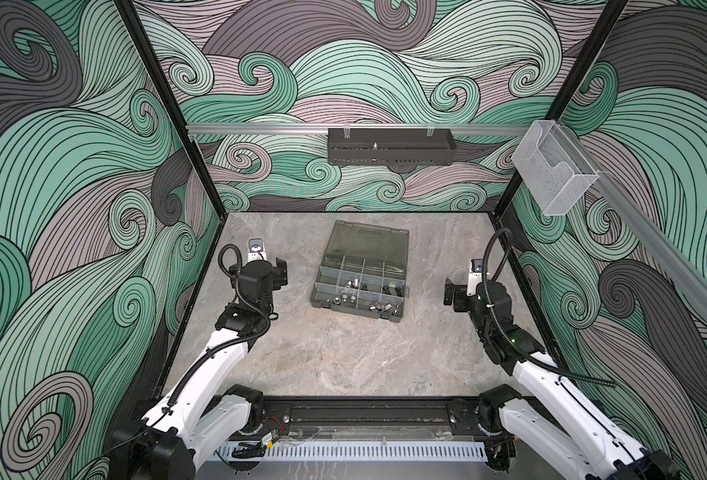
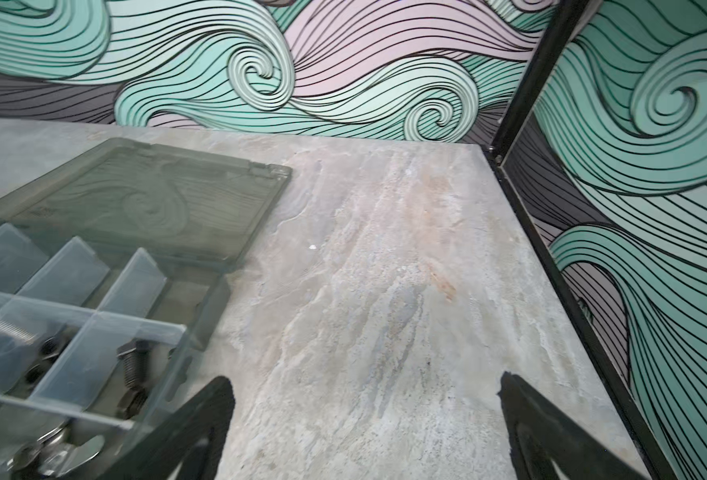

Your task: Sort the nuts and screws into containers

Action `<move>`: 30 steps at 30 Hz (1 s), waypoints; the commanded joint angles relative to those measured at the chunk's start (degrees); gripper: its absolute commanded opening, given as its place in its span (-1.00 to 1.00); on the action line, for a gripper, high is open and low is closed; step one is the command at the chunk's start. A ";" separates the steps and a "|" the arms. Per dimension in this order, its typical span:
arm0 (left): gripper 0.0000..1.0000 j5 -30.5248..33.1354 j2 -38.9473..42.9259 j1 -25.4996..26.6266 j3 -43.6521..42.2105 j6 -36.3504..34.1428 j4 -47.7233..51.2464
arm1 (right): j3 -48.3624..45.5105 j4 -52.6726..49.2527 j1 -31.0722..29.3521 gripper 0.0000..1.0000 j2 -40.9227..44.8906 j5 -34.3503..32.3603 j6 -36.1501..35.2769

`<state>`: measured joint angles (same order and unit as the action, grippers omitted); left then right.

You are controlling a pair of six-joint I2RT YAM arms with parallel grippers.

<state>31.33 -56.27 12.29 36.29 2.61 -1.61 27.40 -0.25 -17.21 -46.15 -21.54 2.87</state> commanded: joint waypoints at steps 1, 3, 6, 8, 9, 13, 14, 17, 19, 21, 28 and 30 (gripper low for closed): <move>0.97 2.17 -3.74 -3.75 -2.15 1.23 -4.71 | -3.62 11.61 3.18 0.99 -0.88 -1.42 -2.01; 0.97 -0.39 -5.74 -5.81 -3.68 2.09 -6.55 | -6.48 17.53 4.76 0.99 -2.16 -1.01 -3.08; 0.97 -2.28 -8.66 -7.73 -6.10 4.30 -11.94 | -7.74 22.31 7.33 0.99 -6.66 1.02 -2.71; 0.97 -3.03 -10.63 -8.89 -7.33 6.09 -14.62 | -6.96 23.22 8.64 0.98 -11.35 2.19 -2.05; 0.97 -3.26 -11.68 -9.19 -7.76 6.32 -15.65 | -6.71 24.13 9.15 0.99 -13.51 2.31 -1.70; 0.97 -4.94 -17.76 -9.93 -9.77 4.17 -20.55 | -7.53 32.80 10.75 0.99 -24.44 2.58 -0.02; 0.97 -4.57 -19.14 -10.12 -9.52 3.63 -22.25 | -6.05 32.80 10.88 0.99 -26.54 2.37 -0.10; 0.97 -8.68 -20.94 -11.12 -7.77 2.96 -21.97 | -2.89 32.25 11.42 0.99 -30.39 5.02 -0.66; 0.97 -10.57 -21.81 -11.53 -7.08 2.28 -22.98 | -1.75 33.76 11.57 0.99 -32.82 5.81 -0.91; 0.97 -12.78 -22.89 -12.23 -6.75 1.50 -24.07 | 0.50 32.64 11.68 0.99 -34.77 5.67 -2.26; 0.97 -19.55 -29.72 -15.87 -11.68 4.15 -39.38 | -4.99 49.57 14.22 0.99 -41.37 9.32 -2.54; 0.97 -23.19 -31.83 -15.90 -11.86 1.53 -42.54 | -6.08 54.36 14.18 0.99 -43.15 9.42 -2.87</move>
<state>13.69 -85.49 -3.05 25.52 5.37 -35.68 22.55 44.86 -3.38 -88.16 -13.82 0.38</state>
